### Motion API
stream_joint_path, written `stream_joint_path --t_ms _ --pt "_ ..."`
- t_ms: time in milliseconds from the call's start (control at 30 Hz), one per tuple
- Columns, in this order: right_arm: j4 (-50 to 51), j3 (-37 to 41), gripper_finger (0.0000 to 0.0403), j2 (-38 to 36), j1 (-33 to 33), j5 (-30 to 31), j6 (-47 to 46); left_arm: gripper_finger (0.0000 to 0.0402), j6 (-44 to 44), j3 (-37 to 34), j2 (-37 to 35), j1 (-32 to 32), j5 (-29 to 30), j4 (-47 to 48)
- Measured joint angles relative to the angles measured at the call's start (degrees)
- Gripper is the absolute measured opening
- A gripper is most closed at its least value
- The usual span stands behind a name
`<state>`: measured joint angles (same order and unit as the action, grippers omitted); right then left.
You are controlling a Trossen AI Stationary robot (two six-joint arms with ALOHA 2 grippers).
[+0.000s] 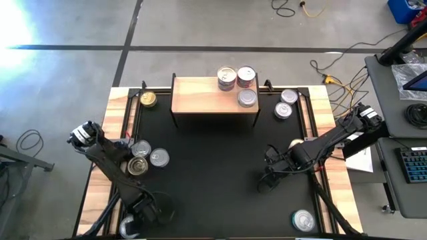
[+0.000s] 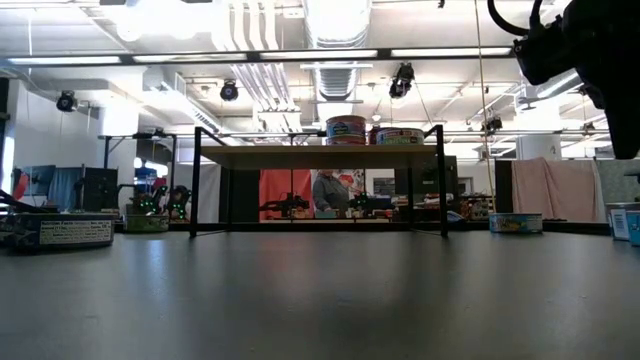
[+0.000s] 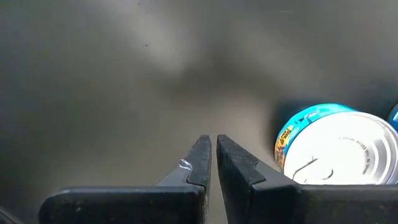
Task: Stack canned seafood by type on shelf
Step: Stack the white-green tuna can on top of the other green tuna can on the shelf
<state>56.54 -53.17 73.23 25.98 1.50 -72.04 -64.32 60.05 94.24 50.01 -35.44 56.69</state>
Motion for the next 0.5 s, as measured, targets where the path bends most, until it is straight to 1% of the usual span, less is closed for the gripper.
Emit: stream_joint_path --t_ms 33,200,267,333,400,500 --pt "0.0 0.0 0.0018 0.0 0.0 0.1 0.6 0.037 -0.7 0.0 0.0 0.0 3.8 0.0" --pt "0.0 0.0 0.0018 0.0 -0.1 2.7 1.4 0.0326 -8.2 0.6 -0.3 -1.8 28.6 0.7" --pt "-0.1 0.0 0.0018 0.0 -0.1 3.0 0.5 0.0307 -14.4 1.7 -0.3 -2.7 39.9 3.2" --pt "-0.2 0.0 0.0018 0.0 -0.1 2.9 -0.3 0.0288 -20.3 3.0 -0.3 -3.7 48.9 6.4" --pt "-0.3 0.0 0.0018 0.0 0.0 2.7 -1.2 0.0268 -25.3 4.7 -0.3 -4.8 55.7 11.3" --pt "-0.4 0.0 0.0018 0.0 0.0 2.6 -2.5 0.0238 -33.3 7.1 -0.4 -6.9 61.8 22.9"
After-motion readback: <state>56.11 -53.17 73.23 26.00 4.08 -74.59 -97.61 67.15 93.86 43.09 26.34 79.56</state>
